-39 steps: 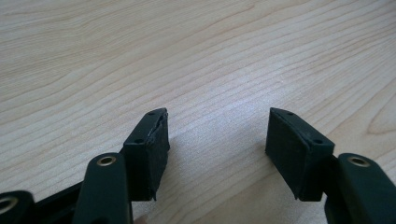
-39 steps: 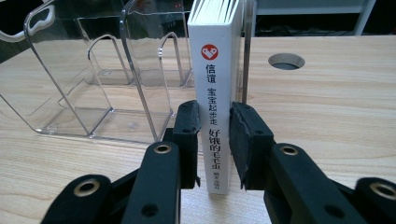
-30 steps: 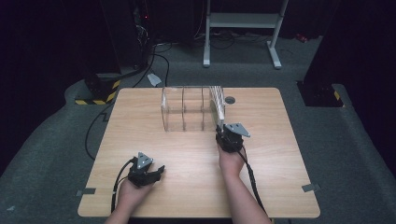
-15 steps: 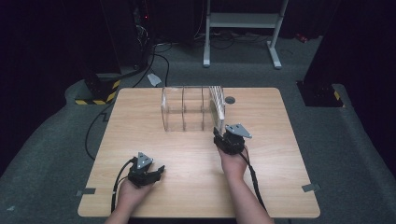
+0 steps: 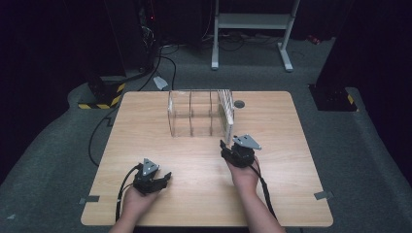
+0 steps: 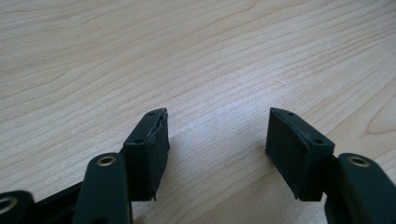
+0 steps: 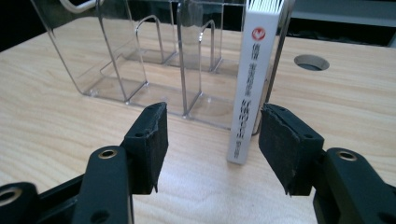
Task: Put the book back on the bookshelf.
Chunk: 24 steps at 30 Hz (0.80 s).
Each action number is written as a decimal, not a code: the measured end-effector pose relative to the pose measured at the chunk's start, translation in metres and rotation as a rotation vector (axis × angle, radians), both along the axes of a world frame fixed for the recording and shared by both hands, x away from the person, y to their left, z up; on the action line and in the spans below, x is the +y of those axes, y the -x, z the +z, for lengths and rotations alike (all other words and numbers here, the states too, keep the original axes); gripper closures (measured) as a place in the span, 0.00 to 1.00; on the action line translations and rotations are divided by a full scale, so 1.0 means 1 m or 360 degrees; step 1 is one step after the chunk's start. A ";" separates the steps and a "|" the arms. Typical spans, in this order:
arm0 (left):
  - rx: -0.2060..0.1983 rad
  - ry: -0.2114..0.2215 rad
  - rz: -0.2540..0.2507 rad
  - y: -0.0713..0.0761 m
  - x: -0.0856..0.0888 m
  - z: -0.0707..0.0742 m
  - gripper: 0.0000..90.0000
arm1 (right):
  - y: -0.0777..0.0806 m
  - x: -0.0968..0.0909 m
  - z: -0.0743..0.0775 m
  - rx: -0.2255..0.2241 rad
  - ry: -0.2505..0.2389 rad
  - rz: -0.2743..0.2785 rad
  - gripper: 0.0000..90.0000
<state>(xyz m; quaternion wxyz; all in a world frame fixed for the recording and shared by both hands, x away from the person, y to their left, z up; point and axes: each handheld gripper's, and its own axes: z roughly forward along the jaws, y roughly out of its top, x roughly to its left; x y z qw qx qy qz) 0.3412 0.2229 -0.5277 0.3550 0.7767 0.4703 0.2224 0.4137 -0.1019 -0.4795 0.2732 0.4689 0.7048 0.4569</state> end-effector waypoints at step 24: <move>0.0010 0.0006 -0.0011 0.000 0.000 0.000 0.43 | 0.039 -0.039 -0.015 0.0120 0.0081 0.0140 0.34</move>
